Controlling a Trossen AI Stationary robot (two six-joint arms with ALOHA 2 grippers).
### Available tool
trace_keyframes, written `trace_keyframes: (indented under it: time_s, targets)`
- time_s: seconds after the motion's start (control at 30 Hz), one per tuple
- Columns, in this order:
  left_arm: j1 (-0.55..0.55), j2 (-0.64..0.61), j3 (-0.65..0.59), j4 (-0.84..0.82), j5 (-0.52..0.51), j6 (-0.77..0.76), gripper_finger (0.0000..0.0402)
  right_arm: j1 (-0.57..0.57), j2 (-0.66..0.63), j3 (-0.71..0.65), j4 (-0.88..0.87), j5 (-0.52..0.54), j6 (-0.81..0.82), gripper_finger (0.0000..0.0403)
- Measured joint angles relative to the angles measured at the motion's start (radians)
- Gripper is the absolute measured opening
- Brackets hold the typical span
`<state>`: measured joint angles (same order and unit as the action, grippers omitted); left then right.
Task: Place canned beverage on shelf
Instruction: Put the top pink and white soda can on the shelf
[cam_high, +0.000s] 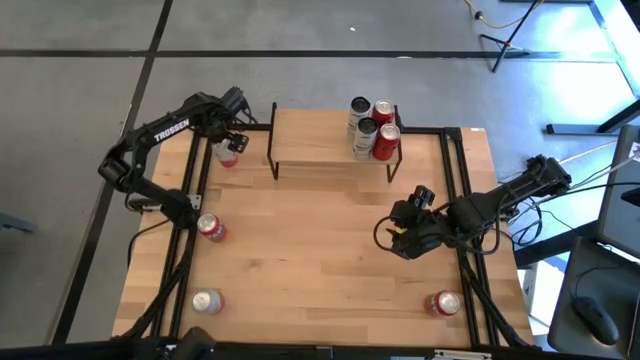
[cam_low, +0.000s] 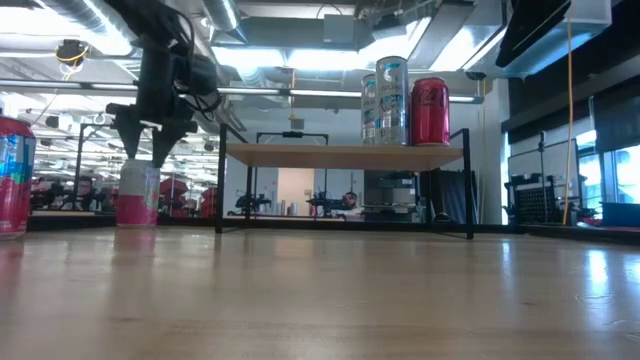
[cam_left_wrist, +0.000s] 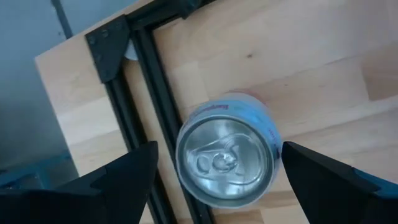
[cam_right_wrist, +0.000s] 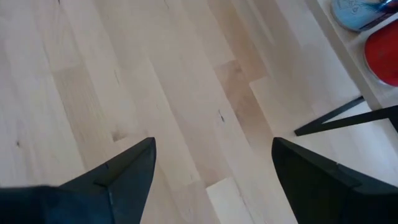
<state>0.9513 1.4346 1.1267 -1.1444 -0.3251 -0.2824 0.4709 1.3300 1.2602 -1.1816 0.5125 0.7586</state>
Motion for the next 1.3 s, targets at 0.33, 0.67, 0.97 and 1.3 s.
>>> trace_keyframes:
  time_s: [0.33, 0.67, 0.97, 1.3]
  targets:
    - [0.043, 0.097, 0.000, 0.015, 0.057, 0.032, 0.0339, 0.000, 0.000, 0.000, -0.006, -0.008, 0.000, 0.0308]
    - [0.029, 0.114, 0.000, 0.000, 0.083, 0.085, 0.0301, -0.003, 0.000, 0.000, -0.022, -0.008, -0.010, 0.0308]
    - [-0.040, -0.004, 0.001, -0.081, 0.108, 0.109, 0.0259, -0.007, 0.000, 0.000, -0.025, -0.014, -0.037, 0.0308]
    - [-0.265, -0.214, 0.143, -0.262, 0.285, 0.063, 0.0259, -0.007, -0.090, 0.000, 0.008, -0.039, -0.129, 0.0308]
